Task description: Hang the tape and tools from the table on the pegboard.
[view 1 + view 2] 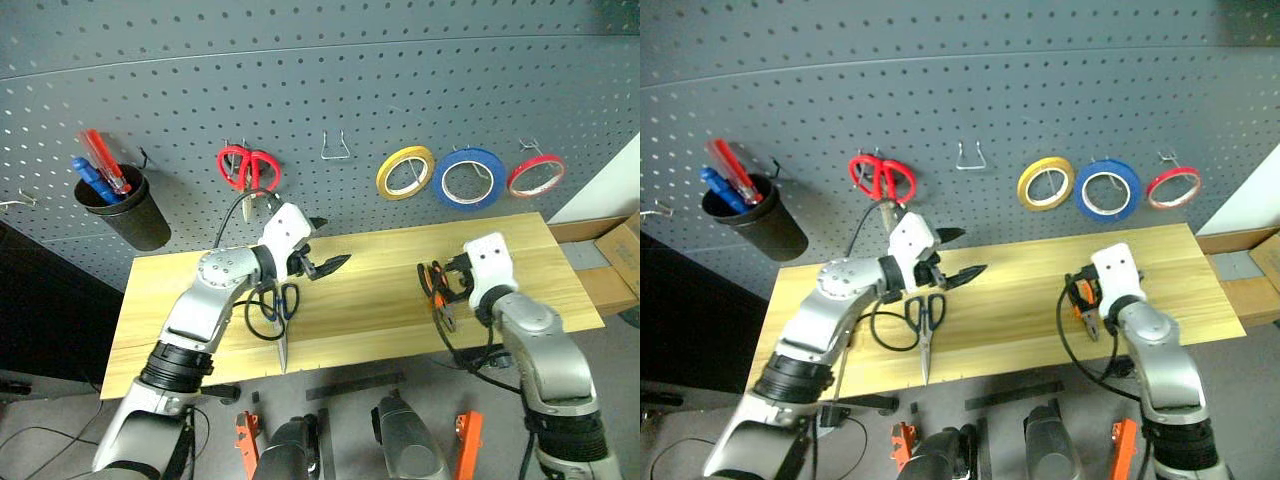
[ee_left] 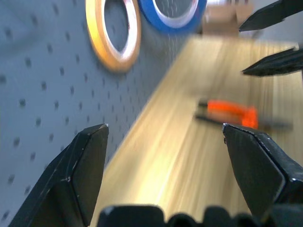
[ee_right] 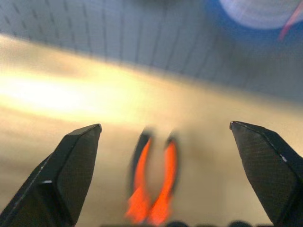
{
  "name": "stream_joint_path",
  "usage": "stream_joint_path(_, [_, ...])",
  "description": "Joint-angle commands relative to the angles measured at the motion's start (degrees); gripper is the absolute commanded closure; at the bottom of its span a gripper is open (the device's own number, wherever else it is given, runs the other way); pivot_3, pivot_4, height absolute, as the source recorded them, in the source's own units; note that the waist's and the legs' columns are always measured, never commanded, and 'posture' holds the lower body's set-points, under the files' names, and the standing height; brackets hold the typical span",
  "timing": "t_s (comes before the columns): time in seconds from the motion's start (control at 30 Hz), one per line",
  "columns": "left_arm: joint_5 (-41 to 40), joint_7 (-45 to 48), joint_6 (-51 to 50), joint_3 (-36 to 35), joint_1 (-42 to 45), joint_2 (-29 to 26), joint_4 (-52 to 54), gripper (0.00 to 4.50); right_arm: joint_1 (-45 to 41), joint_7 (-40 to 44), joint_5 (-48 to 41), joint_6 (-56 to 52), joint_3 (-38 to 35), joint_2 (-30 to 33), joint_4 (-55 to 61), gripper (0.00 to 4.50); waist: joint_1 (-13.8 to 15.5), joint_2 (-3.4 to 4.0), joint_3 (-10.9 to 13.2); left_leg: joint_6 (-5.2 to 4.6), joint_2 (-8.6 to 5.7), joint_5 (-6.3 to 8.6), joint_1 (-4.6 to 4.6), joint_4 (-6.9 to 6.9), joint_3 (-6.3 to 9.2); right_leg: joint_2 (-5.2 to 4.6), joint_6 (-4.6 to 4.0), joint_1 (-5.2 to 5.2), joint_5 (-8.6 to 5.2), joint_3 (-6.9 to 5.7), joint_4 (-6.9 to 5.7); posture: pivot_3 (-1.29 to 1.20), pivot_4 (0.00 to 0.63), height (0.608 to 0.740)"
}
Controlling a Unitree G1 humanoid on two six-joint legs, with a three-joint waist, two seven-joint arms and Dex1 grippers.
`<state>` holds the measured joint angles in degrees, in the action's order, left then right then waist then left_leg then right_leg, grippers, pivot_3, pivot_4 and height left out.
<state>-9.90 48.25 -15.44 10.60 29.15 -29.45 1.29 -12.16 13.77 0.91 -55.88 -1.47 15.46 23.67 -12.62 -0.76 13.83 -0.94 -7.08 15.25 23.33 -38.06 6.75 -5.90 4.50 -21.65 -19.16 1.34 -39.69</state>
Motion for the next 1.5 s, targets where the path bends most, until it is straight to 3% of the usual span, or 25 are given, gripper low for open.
stream_joint_path(0.03, [-0.14,4.78,1.72,1.72,-0.86,-1.51,1.30,0.39,-2.80,-2.76,-1.57,-7.85,-4.04,-3.08,-2.32,0.02,0.03,0.00,0.00,0.00,-0.01,0.00,0.00,0.00,-0.01,0.00,-0.01,-0.02,0.00,0.04,-0.02,-0.36,0.254,0.740])
stream_joint_path(0.27, [-0.18,6.33,1.24,2.66,-1.51,-0.64,2.49,0.39,-6.68,-5.07,-2.12,-3.03,-5.95,-4.51,-16.88,0.02,-0.28,0.00,0.00,-0.02,-0.03,0.01,0.01,0.03,-0.47,0.03,-0.03,-0.30,0.02,0.75,-0.21,-0.36,0.255,0.740])
stream_joint_path(0.63, [0.12,6.24,0.67,2.79,-1.37,0.36,2.91,0.39,-14.51,-2.83,-0.93,9.04,0.15,-1.99,-37.42,0.02,-3.24,0.00,0.00,-0.04,0.17,0.00,0.01,0.04,-0.81,0.23,-0.01,-0.41,0.03,1.00,-0.32,-0.34,0.252,0.740])
stream_joint_path(1.23, [0.45,5.17,0.13,2.69,-1.96,0.71,3.58,0.39,-22.56,-0.15,0.54,15.33,4.18,-1.31,-55.68,0.02,-4.09,-0.02,-0.04,-0.02,0.70,0.00,-0.09,-0.05,-1.23,0.77,0.00,-0.45,0.32,1.14,-0.30,-0.33,0.241,0.740])
stream_joint_path(1.33, [0.52,5.01,0.34,2.65,-2.45,0.45,3.63,0.39,-23.45,-0.09,-0.80,14.20,2.54,-2.24,-57.23,0.58,-4.58,-0.02,-0.07,-0.02,0.73,0.00,-0.15,-0.05,-1.23,0.79,0.00,-0.41,0.33,1.15,-0.31,-0.33,0.237,0.740])
stream_joint_path(1.47, [-0.01,4.44,-0.23,1.11,-3.81,-0.30,3.63,0.39,-23.11,1.19,0.23,14.79,4.63,-2.61,-55.28,1.95,-4.85,-0.02,-0.08,-0.02,0.74,0.00,-0.20,-0.05,-1.24,0.80,0.00,-0.38,0.34,1.17,-0.32,-0.33,0.234,0.740])
stream_joint_path(1.5, [-0.50,4.30,-0.59,0.24,-4.49,-0.66,3.63,0.39,-22.86,1.22,0.33,15.11,4.81,-2.72,-54.24,2.12,-4.89,-0.01,-0.08,-0.02,0.74,0.00,-0.21,-0.05,-1.25,0.80,0.00,-0.38,0.34,1.17,-0.32,-0.33,0.234,0.740])
